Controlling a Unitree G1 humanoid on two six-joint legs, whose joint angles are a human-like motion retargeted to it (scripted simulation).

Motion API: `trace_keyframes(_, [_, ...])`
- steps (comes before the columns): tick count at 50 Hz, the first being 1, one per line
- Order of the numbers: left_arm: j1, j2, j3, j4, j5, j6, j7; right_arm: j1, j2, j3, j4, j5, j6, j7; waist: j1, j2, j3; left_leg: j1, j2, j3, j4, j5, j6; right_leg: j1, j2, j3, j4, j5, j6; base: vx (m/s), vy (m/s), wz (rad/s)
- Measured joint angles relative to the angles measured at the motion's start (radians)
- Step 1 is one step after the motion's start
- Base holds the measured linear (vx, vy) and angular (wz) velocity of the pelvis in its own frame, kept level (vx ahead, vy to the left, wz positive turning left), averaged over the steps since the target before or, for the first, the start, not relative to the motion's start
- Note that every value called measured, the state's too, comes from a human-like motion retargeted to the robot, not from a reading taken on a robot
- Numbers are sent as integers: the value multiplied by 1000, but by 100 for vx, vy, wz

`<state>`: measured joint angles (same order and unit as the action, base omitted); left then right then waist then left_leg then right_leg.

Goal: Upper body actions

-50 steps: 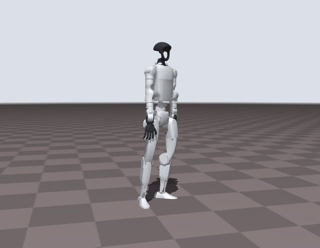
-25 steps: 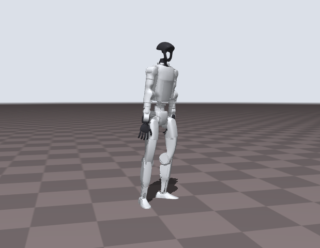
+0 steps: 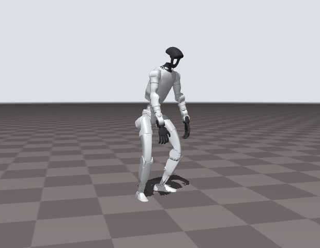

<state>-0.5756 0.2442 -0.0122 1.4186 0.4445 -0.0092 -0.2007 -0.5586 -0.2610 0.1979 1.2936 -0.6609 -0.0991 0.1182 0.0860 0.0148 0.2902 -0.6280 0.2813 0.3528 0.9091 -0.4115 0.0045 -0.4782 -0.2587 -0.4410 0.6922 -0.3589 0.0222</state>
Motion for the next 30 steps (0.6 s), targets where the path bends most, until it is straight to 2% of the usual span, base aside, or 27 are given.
trace_keyframes(7, [-8, -35, -1, 33, 7, -10, 29, 2, 29, -9, 71, 11, 14, -54, 6, 17, 12, -47, 42, -20, 109, -61, -1, -38, 6, 5, 91, -49, -8, -2, 0, -5])
trace_keyframes(15, [49, -31, -73, 68, 45, -31, -30, 87, 23, -1, 140, 7, -19, -262, 9, 14, 11, -20, 37, -16, 75, -49, -8, -13, 8, 3, 62, -41, -4, 0, 0, 0])
trace_keyframes(21, [99, -8, -117, 65, 58, -51, -2, 123, 13, -8, 194, -3, -11, -273, 8, 5, 8, 2, 35, -7, 44, -39, -9, 0, 16, 6, 33, -26, -4, 0, 0, 0])
trace_keyframes(30, [144, -27, -74, 71, -30, -62, 18, 153, 4, -2, 199, 8, 4, -227, 8, 0, 3, 23, 34, 3, 23, -33, -9, 12, 22, 9, 14, -16, -6, 0, 0, 0])
